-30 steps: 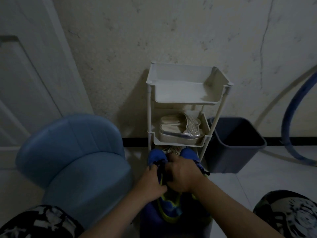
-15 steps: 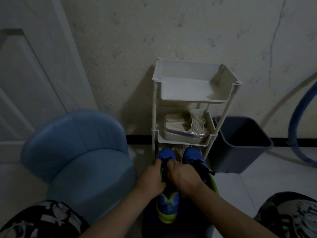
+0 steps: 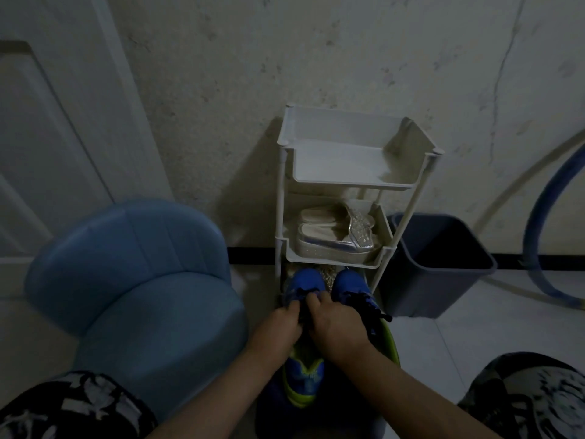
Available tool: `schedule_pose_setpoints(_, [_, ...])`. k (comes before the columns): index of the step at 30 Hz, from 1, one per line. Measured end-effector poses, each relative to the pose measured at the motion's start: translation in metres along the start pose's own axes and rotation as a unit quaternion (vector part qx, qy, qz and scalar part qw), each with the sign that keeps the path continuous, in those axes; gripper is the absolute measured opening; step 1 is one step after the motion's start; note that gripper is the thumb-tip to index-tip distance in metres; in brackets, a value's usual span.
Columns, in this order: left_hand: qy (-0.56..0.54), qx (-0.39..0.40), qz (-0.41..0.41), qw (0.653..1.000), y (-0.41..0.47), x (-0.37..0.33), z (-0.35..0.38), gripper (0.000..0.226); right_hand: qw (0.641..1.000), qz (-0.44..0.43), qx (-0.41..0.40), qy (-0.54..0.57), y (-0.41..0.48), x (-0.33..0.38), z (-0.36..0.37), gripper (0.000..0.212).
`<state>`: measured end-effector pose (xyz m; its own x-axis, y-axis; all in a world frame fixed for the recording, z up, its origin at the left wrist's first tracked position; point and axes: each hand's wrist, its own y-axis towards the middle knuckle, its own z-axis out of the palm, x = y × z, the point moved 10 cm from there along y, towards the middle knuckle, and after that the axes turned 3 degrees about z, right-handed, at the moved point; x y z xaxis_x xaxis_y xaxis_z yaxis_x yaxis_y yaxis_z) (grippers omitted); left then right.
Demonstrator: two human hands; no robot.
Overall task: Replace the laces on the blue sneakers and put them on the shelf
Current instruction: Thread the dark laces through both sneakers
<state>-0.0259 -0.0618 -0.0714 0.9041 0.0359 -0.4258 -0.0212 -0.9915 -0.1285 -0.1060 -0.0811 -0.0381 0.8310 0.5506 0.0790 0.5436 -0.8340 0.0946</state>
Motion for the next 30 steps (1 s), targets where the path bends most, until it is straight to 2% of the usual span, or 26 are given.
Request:
schedule_pose_setpoints(4, [-0.094,-0.011,0.025,0.995,0.000,0.008,-0.002,0.055,0.998,-0.037,0.025,-0.054,0.006,0.009,0.003,0.028])
schedule_pose_setpoints(6, [-0.128,-0.005,0.032,0.991,0.000,0.014,-0.004,0.054,0.995,-0.044,0.041,-0.083,0.011,0.008,0.000,0.032])
schedule_pose_setpoints(8, [-0.152,0.001,0.033,0.988,-0.003,0.018,-0.005,0.049,0.996,-0.023,0.026,-0.076,0.016,0.001,-0.006,0.047])
schedule_pose_setpoints(9, [-0.155,-0.004,0.032,0.987,-0.005,0.020,-0.005,0.045,0.997,-0.017,0.023,-0.075,0.017,-0.002,-0.005,0.048])
schedule_pose_setpoints(12, [-0.167,-0.018,0.017,0.986,-0.011,0.021,-0.005,0.037,0.998,0.019,0.060,-0.016,0.017,-0.009,-0.001,0.016])
schedule_pose_setpoints(13, [-0.169,-0.022,0.018,0.985,-0.012,0.019,-0.005,0.035,0.998,0.023,0.061,-0.010,0.016,-0.011,0.002,0.014])
schedule_pose_setpoints(20, [-0.084,-0.001,0.034,0.996,-0.011,-0.012,-0.009,0.050,0.999,-0.008,0.031,0.024,0.013,-0.013,-0.006,0.015])
schedule_pose_setpoints(25, [0.008,-0.015,0.033,0.999,-0.002,-0.019,-0.013,0.015,0.995,-0.014,0.003,0.098,0.007,-0.015,-0.009,0.022])
schedule_pose_setpoints(28, [0.024,-0.017,0.023,0.999,0.000,-0.017,-0.010,0.015,0.995,0.020,0.049,0.084,0.004,-0.024,0.002,0.040])
schedule_pose_setpoints(30, [0.014,-0.014,0.026,0.999,0.001,-0.012,-0.010,0.015,0.996,0.018,0.079,0.042,0.004,-0.023,0.007,0.039])
